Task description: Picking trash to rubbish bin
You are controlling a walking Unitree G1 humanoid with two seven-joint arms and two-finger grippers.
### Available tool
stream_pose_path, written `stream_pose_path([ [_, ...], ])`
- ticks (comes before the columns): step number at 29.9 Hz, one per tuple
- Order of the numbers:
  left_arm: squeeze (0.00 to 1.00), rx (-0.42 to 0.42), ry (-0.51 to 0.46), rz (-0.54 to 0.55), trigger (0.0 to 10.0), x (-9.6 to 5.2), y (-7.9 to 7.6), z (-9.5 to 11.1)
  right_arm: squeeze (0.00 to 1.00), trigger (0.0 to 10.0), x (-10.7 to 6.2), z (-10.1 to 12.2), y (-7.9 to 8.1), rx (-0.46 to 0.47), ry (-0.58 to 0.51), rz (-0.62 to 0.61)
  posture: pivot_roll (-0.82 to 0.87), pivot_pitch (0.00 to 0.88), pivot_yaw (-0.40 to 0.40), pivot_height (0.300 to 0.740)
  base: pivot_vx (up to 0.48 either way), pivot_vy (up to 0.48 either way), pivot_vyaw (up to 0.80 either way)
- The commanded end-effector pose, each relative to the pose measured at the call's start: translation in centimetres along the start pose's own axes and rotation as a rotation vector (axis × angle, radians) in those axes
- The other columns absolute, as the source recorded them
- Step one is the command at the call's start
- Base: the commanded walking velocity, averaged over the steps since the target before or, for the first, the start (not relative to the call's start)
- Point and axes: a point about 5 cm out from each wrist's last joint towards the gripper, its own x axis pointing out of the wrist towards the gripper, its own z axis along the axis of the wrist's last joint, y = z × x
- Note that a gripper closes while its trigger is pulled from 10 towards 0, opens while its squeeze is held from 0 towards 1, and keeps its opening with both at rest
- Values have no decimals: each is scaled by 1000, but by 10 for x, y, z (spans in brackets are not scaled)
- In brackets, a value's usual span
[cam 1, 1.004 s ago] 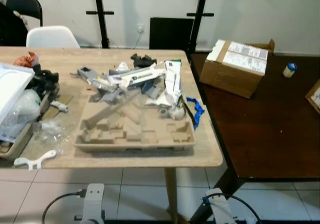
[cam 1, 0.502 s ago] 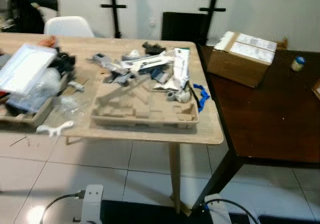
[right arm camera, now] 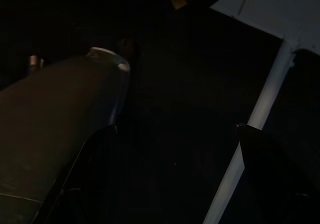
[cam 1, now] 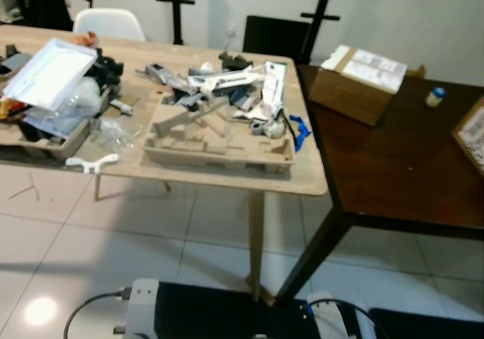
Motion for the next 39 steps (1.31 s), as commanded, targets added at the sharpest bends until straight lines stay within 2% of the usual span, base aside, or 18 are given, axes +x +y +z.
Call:
stream_pose_path([
  [1, 0, 7, 12, -15, 10000, 0, -2, -1, 0, 10000, 0, -3, 0, 8, 13, 0, -41, 130, -48, 740, 0, -480, 0],
  [5, 0, 19, 19, -10, 10000, 0, 1, -1, 0, 10000, 0, -1, 3, 16, 8, 0, -43, 126, -34, 740, 0, -480, 0],
  [8, 0, 13, 5, 14, 10000, -1, 5, 1, 0, 10000, 1, 1, 5, 27, 2, -3, -42, 117, -17, 740, 0, 0, 0],
  [19, 0, 8, -3, 5, 10000, -2, 6, -1, 0, 10000, 1, 3, 4, 36, -12, -10, -53, 88, -2, 740, 0, 0, 0],
  [25, 0, 36, -53, -13, 10000, -3, 10, 5, 0, 10000, 1, 16, -3, -15, -64, 3, -50, 76, -13, 740, 0, 0, 0],
  [27, 0, 70, -117, -107, 10000, -7, 14, 13, 0, 10000, 0, 33, -8, -14, -147, 67, -48, 78, -19, 740, 0, 0, 0],
  [28, 0, 70, -117, -107, 10000, -7, 14, 13, 0, 10000, 0, 33, -8, -14, -147, 67, -48, 78, -19, 740, 0, 0, 0],
  [30, 0, 119, -182, -210, 10000, -14, 20, 21, 0, 10000, -3, 48, -11, -64, -225, 182, -48, 77, -23, 740, 0, 0, 0],
  [31, 0, 119, -182, -210, 10000, -14, 20, 21, 0, 10000, -3, 48, -11, -64, -225, 182, -48, 77, -23, 740, 0, 0, 0],
  [32, 0, 145, -205, -246, 10000, -18, 23, 24, 0, 10000, -5, 55, -12, -80, -253, 240, -46, 78, -26, 740, 0, 0, 0],
  [33, 0, 197, -249, -328, 10000, -28, 32, 33, 0, 10000, -12, 75, -15, -20, -327, 433, -44, 80, -27, 740, 0, 0, 0],
  [34, 0, 197, -249, -328, 10000, -28, 32, 33, 0, 10000, -12, 75, -15, -20, -327, 433, -44, 80, -27, 740, 0, 0, 0],
  [36, 0, 253, -297, -401, 10000, -39, 37, 46, 0, 10000, -22, 94, -21, -61, -391, 587, -37, 79, -33, 740, 0, 0, 0],
  [38, 0, 280, -326, -457, 10000, -48, 39, 55, 0, 10000, -29, 105, -23, -119, -412, 680, -31, 78, -40, 740, 0, 0, 0],
  [39, 0, 280, -326, -457, 10000, -48, 39, 55, 0, 10000, -29, 105, -23, -119, -412, 680, -31, 78, -40, 740, 0, 0, 0],
])
